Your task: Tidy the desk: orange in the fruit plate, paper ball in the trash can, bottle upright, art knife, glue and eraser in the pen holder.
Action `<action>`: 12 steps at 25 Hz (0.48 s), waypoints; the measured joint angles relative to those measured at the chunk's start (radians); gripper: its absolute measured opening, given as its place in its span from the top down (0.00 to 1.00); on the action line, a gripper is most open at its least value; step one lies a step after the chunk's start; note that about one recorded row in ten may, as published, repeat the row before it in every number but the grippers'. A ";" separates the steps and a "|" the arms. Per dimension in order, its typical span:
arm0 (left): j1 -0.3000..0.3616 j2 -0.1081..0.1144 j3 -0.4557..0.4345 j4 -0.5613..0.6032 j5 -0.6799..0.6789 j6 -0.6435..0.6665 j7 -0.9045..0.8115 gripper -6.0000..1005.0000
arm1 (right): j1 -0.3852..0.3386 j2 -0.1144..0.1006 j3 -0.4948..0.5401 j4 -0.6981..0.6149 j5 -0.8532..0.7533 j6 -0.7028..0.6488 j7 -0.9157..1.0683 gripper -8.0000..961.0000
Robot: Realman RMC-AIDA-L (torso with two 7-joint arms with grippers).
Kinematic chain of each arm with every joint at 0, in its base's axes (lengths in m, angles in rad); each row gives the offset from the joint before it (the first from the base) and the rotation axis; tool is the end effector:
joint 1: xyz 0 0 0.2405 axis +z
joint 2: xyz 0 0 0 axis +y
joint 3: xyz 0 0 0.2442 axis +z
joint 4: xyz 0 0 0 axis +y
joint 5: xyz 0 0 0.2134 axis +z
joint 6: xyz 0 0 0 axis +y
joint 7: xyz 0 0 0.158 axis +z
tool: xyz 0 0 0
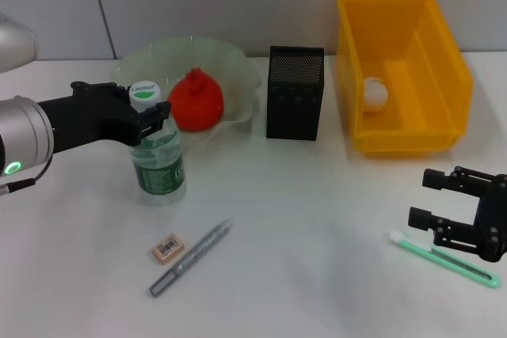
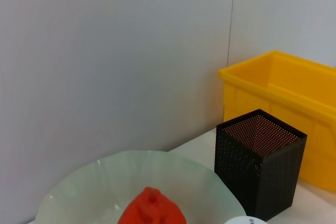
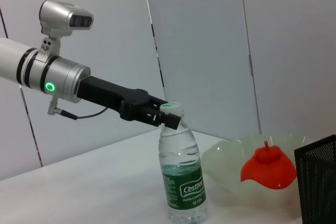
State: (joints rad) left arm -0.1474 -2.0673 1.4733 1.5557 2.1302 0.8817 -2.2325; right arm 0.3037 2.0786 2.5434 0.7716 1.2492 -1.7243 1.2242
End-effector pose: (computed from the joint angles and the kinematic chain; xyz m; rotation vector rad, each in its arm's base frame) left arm -0.1915 0.3534 0.0274 -2.2995 -0.6547 -0.2848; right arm 0.2909 0.2764 0.0359 -2.5659 0.5130 0.8084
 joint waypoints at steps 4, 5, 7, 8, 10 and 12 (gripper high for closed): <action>0.000 0.000 -0.001 0.000 0.000 0.001 0.001 0.55 | 0.000 0.000 0.000 0.000 0.000 0.000 0.000 0.28; 0.000 0.000 -0.001 0.000 0.000 0.001 0.001 0.55 | 0.000 0.000 0.000 0.000 0.001 -0.001 0.000 0.28; 0.000 -0.001 -0.002 0.000 0.000 0.000 0.001 0.55 | -0.001 0.001 0.000 0.000 0.001 -0.001 0.000 0.28; 0.000 -0.001 -0.003 0.000 0.000 0.000 0.001 0.55 | -0.001 0.001 0.000 0.000 0.001 -0.002 0.000 0.28; 0.000 -0.001 -0.004 0.000 -0.004 -0.004 0.001 0.55 | -0.002 0.001 0.000 0.000 0.002 -0.002 0.000 0.28; 0.000 -0.001 -0.004 0.000 -0.006 -0.005 0.001 0.55 | -0.002 0.001 0.000 0.000 0.002 -0.002 0.000 0.28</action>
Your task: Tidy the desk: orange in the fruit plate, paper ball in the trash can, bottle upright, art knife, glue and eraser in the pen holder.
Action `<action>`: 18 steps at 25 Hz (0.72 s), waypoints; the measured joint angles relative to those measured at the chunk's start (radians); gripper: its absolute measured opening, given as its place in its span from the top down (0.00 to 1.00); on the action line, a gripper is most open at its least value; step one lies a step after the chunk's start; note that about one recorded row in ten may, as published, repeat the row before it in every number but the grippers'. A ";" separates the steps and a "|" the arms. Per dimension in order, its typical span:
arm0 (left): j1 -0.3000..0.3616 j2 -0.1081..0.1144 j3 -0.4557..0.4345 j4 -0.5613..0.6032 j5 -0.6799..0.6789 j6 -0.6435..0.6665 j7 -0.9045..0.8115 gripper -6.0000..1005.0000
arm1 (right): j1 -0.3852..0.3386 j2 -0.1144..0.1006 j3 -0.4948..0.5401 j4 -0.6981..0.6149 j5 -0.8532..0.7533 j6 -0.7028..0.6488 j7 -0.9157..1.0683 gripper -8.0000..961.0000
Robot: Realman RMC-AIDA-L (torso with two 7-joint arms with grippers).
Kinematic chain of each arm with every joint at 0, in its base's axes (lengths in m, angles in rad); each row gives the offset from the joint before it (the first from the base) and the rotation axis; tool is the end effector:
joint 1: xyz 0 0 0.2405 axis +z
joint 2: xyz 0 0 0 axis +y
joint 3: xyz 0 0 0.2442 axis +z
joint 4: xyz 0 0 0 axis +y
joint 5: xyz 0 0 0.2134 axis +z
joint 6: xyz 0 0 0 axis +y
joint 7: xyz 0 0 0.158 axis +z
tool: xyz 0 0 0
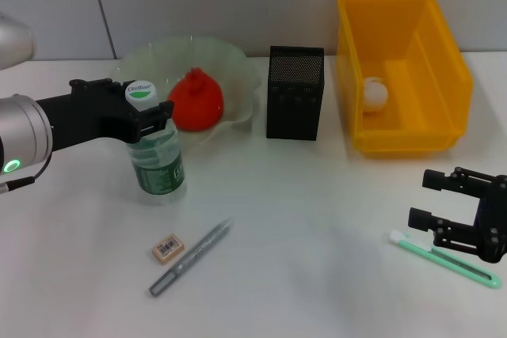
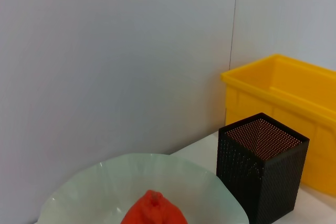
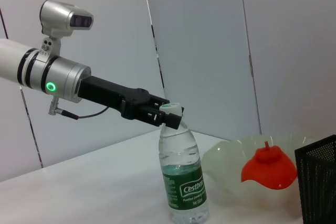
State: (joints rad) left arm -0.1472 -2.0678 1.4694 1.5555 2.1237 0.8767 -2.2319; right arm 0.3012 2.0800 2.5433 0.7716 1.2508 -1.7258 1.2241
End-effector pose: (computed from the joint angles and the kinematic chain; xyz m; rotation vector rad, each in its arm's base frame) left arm -0.1912 0.3542 0.0289 -2.2917 -0.6574 -0.2950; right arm 0.2910 0.2756 0.0355 -2.5646 0.5154 0.8120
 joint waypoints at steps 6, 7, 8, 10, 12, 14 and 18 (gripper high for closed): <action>0.000 0.000 0.000 0.003 -0.011 -0.001 0.004 0.33 | -0.001 0.000 0.000 0.000 -0.001 0.000 0.000 0.28; 0.000 0.000 0.000 0.003 -0.018 -0.001 0.009 0.30 | -0.001 0.000 0.000 0.000 -0.001 0.000 0.000 0.28; 0.000 0.000 -0.002 0.003 -0.030 -0.002 0.018 0.27 | -0.001 0.000 0.000 0.000 -0.001 0.000 0.000 0.28; 0.000 0.000 -0.011 0.002 -0.053 -0.001 0.033 0.21 | -0.001 0.000 0.000 0.000 -0.001 0.000 0.000 0.28; 0.000 0.000 -0.026 0.001 -0.081 0.002 0.048 0.14 | -0.002 0.000 0.000 0.000 -0.001 0.000 -0.001 0.28; 0.001 0.001 -0.046 0.000 -0.120 0.007 0.068 0.14 | -0.003 0.000 0.000 0.000 -0.002 0.000 -0.002 0.28; 0.008 0.002 -0.091 -0.002 -0.214 0.020 0.125 0.14 | -0.005 0.000 0.000 0.000 -0.002 0.000 -0.003 0.28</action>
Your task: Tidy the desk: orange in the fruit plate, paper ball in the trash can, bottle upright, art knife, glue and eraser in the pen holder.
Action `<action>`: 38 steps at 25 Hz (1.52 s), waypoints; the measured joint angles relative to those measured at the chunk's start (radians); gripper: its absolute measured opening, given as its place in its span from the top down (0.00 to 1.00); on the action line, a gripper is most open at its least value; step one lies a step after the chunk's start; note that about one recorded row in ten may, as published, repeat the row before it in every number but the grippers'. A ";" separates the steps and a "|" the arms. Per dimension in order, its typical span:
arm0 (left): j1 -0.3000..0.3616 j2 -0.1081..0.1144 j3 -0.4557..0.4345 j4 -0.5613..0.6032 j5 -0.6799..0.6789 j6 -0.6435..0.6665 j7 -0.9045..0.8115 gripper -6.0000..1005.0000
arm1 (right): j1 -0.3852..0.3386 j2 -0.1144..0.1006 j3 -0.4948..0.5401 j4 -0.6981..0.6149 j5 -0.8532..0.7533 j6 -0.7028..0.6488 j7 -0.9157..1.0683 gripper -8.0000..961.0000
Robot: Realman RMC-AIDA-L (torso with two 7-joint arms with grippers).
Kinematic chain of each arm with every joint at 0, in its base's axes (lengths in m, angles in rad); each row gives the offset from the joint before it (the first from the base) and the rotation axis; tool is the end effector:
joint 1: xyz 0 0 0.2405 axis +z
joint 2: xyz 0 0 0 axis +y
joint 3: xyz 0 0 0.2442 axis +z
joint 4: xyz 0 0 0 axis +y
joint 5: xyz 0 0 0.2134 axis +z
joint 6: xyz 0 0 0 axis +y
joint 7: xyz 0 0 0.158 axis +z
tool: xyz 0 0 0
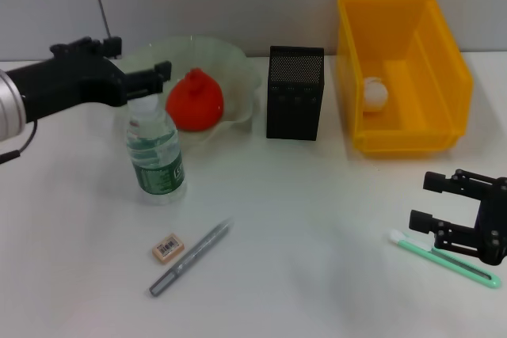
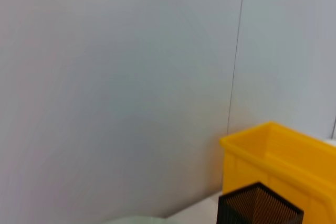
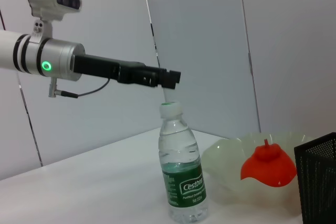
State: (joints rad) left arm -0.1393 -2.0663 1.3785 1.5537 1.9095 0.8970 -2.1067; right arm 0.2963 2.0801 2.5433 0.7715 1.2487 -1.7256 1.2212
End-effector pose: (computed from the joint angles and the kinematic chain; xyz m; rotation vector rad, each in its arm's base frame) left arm -0.1818 0.3565 0.0541 -2.2553 -0.6370 -0.4901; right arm 0.2925 0.2740 0.0353 -2.5641 0.5187 0.8074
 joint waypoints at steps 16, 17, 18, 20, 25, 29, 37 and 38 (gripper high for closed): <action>-0.018 0.001 -0.393 -0.245 -0.307 0.476 0.359 0.14 | 0.002 -0.001 0.000 0.054 0.000 0.027 0.040 0.28; -0.018 0.001 -0.412 -0.267 -0.308 0.505 0.389 0.14 | 0.003 -0.001 0.000 0.069 -0.003 0.036 0.055 0.28; -0.018 0.000 -0.426 -0.285 -0.309 0.526 0.417 0.14 | 0.005 -0.001 0.000 0.091 -0.009 0.048 0.078 0.28; -0.017 -0.001 -0.461 -0.349 -0.320 0.584 0.521 0.14 | 0.017 -0.001 0.000 0.162 -0.051 0.088 0.161 0.28; -0.013 0.001 -0.471 -0.431 -0.337 0.628 0.659 0.14 | 0.062 0.001 -0.028 0.304 -0.161 0.125 0.355 0.28; -0.015 0.001 -0.482 -0.497 -0.337 0.631 0.732 0.14 | 0.070 0.000 -0.125 0.438 -0.233 0.146 0.496 0.28; -0.017 0.004 -0.491 -0.597 -0.317 0.628 0.822 0.14 | 0.163 -0.007 -0.384 0.645 -0.519 0.173 0.894 0.28; -0.016 0.004 -0.492 -0.604 -0.306 0.628 0.827 0.14 | 0.182 -0.007 -0.399 0.644 -0.552 0.167 0.926 0.28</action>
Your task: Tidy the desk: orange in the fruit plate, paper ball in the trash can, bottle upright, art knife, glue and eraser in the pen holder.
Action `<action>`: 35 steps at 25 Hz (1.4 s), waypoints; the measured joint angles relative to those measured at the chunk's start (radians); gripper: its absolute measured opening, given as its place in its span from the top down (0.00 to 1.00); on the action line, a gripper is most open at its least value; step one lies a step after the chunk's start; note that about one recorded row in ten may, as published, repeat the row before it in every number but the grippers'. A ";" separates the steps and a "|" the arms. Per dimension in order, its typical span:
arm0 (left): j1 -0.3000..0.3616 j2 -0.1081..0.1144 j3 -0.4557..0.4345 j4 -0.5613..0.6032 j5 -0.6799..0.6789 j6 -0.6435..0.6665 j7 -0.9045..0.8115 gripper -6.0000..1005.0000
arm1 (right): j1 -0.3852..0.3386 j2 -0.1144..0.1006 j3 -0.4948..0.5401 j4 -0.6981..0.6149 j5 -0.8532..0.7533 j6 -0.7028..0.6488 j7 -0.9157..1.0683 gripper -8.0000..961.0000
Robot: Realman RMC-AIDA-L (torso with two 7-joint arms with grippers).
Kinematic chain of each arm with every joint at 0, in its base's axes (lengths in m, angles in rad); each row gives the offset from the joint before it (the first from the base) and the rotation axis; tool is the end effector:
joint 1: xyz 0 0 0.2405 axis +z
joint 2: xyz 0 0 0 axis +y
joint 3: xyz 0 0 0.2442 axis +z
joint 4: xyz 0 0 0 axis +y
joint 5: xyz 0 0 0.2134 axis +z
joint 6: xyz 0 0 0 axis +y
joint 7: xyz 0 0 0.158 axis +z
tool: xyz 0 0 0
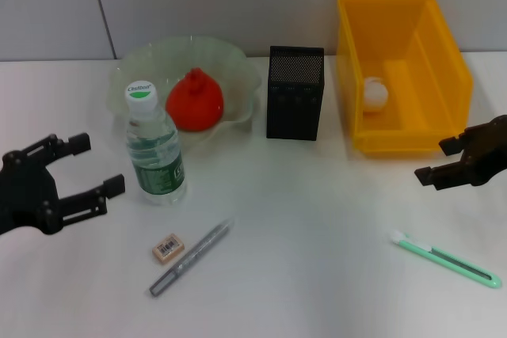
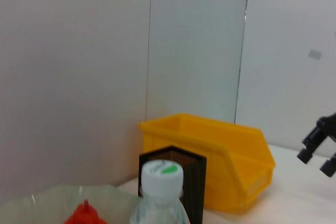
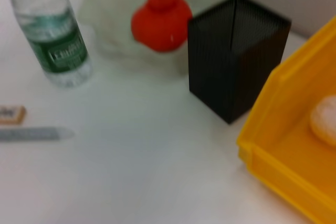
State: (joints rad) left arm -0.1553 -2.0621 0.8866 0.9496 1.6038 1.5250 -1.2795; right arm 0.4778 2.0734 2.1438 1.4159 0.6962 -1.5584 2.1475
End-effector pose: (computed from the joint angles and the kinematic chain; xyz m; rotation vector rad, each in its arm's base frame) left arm -0.2867 0.2842 0.0532 -2.4358 -0.4616 -0.7464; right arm 0.2174 0.3581 0.0668 -2.5571 0.7745 -0.1288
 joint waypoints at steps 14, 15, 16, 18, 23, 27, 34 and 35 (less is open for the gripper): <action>0.007 -0.003 0.015 -0.024 0.061 0.008 0.009 0.14 | 0.192 -0.019 -0.145 -0.107 -0.238 -0.105 0.230 0.28; 0.007 -0.003 0.017 -0.024 0.065 0.008 0.010 0.14 | 0.197 -0.019 -0.154 -0.114 -0.245 -0.111 0.236 0.28; 0.008 -0.003 0.019 -0.024 0.068 0.009 0.012 0.14 | 0.202 -0.019 -0.165 -0.122 -0.251 -0.119 0.242 0.28; 0.008 -0.004 0.022 -0.024 0.078 0.009 0.017 0.14 | 0.211 -0.020 -0.185 -0.135 -0.265 -0.134 0.250 0.28; 0.004 -0.006 0.034 -0.025 0.083 0.017 0.019 0.14 | 0.216 -0.020 -0.220 -0.145 -0.290 -0.149 0.252 0.28; 0.002 -0.006 0.038 -0.026 0.083 0.018 0.021 0.14 | 0.217 -0.019 -0.251 -0.174 -0.306 -0.141 0.246 0.28; 0.000 -0.006 0.038 -0.029 0.083 0.018 0.022 0.14 | 0.218 -0.015 -0.291 -0.199 -0.308 -0.104 0.250 0.28; -0.001 -0.005 0.038 -0.032 0.083 0.018 0.024 0.14 | 0.218 -0.014 -0.297 -0.203 -0.308 -0.095 0.252 0.28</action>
State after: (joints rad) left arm -0.1566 -2.0676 0.9250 0.9176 1.6868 1.5433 -1.2556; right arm 0.6960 2.0589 1.8464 1.2126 0.3885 -1.6537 2.3995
